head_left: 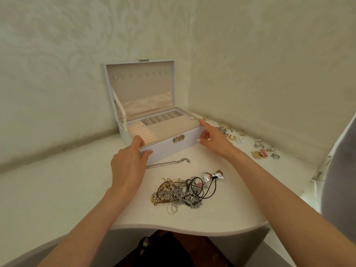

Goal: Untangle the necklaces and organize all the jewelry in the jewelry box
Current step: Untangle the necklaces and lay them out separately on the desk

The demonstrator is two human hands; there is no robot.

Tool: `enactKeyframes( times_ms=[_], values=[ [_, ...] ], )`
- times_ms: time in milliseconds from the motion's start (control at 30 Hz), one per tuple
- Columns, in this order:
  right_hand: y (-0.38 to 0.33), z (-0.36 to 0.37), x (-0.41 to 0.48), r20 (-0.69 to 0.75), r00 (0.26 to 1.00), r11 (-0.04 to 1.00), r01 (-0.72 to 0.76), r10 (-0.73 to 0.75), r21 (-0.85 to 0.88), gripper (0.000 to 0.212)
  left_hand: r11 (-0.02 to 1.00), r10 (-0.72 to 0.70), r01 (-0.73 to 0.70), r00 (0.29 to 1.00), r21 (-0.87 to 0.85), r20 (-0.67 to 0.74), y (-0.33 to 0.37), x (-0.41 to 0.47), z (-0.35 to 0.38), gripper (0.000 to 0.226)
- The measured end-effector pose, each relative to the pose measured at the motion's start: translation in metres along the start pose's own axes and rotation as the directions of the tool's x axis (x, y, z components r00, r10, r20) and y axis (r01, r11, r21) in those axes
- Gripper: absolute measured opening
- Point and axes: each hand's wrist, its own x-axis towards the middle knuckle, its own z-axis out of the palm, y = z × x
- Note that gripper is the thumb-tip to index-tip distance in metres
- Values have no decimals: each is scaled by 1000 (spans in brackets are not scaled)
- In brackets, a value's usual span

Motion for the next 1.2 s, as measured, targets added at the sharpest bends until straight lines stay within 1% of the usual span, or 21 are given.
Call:
enactKeyframes(
  times_ms=[100, 233, 367, 467, 567, 800, 867, 1000, 1100, 1133, 1200],
  values=[
    [-7, 3, 8, 28, 999, 1000, -15, 15, -2, 67, 999, 24, -24, 1000, -22, -11, -2, 2, -3, 21],
    [-2, -5, 7, 21, 996, 992, -93, 91, 87, 61, 999, 16, -17, 1000, -35, -17, -3, 3, -2, 23],
    [11, -8, 1, 43, 989, 973, -150, 144, 174, 60, 999, -5, 4, 1000, -38, -6, -3, 5, 0, 24],
    [17, -8, 0, 73, 983, 970, -176, 166, 165, 61, 998, -11, 11, 1000, -54, 10, 1, 7, 5, 24],
    [16, -7, -4, 108, 980, 969, -185, 169, 163, 57, 999, -2, 4, 999, -40, 34, 9, 13, 13, 24],
    [11, -4, -15, 41, 990, 952, -142, 136, 272, 45, 1000, 20, -17, 995, -25, 96, 17, 29, 28, 25],
    [9, -6, -18, 36, 993, 956, -119, 114, 268, 45, 1000, 23, -23, 995, 2, 98, 17, 31, 29, 26],
    [0, -10, -18, 36, 996, 960, -88, 81, 267, 49, 969, 69, -92, 992, 231, 107, 11, 26, 29, 34],
    [-7, -5, -12, 11, 998, 973, -59, 58, 222, 48, 955, 81, -107, 991, 275, 106, 13, 28, 23, 40],
    [-8, -2, -9, -27, 999, 985, -35, 40, 171, 48, 958, 97, -112, 993, 265, 68, 15, 33, 20, 39],
    [-12, 2, -5, -117, 992, 999, 50, -48, 20, 51, 969, 163, -147, 985, 198, -64, 20, 50, 13, 30]
  ],
)
